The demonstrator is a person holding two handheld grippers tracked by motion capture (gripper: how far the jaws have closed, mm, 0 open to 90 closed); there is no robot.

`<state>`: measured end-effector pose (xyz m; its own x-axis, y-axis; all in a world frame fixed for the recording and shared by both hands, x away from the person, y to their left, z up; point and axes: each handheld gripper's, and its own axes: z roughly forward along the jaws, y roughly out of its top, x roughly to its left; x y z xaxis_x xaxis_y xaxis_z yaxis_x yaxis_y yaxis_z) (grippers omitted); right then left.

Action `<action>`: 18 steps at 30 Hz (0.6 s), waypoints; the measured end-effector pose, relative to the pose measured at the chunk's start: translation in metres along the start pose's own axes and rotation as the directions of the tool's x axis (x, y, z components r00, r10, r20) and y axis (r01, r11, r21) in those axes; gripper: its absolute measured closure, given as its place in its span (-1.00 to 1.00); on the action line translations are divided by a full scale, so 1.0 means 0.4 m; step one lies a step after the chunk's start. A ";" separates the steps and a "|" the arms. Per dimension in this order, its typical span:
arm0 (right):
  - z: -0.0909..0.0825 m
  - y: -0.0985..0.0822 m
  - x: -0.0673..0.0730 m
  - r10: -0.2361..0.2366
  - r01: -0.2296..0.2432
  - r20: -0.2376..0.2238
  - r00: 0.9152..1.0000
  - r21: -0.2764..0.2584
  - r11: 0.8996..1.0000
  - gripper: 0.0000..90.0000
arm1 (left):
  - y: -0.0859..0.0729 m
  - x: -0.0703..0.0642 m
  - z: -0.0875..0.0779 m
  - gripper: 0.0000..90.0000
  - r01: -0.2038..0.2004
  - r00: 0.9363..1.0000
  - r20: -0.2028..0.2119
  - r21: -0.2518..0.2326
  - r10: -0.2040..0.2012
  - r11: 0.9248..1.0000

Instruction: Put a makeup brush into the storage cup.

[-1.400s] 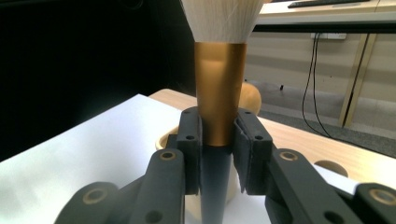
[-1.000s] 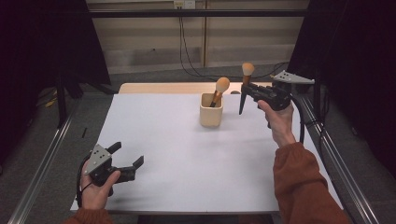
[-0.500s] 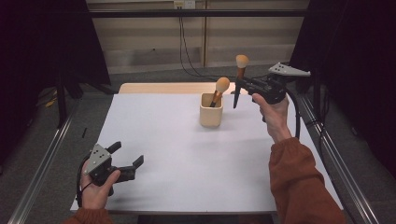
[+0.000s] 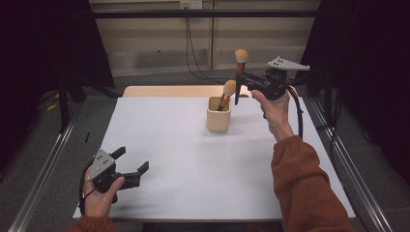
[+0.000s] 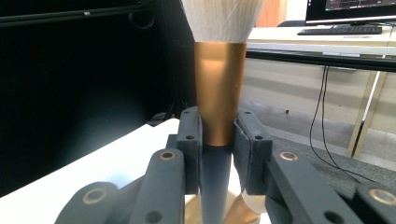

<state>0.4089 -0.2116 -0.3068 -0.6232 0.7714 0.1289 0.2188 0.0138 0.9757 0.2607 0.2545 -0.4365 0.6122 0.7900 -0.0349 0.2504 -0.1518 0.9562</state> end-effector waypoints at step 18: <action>0.088 -0.047 0.007 -0.001 0.000 0.014 1.000 0.021 1.000 0.65 | 0.000 0.000 -0.001 -0.94 0.003 1.000 -0.001 -0.005 -0.003 1.000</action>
<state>0.4295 -0.1872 -0.3312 -0.6129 0.7801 0.1258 0.2344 0.0274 0.9717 0.2605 0.2548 -0.4365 0.6108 0.7909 -0.0375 0.2487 -0.1467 0.9574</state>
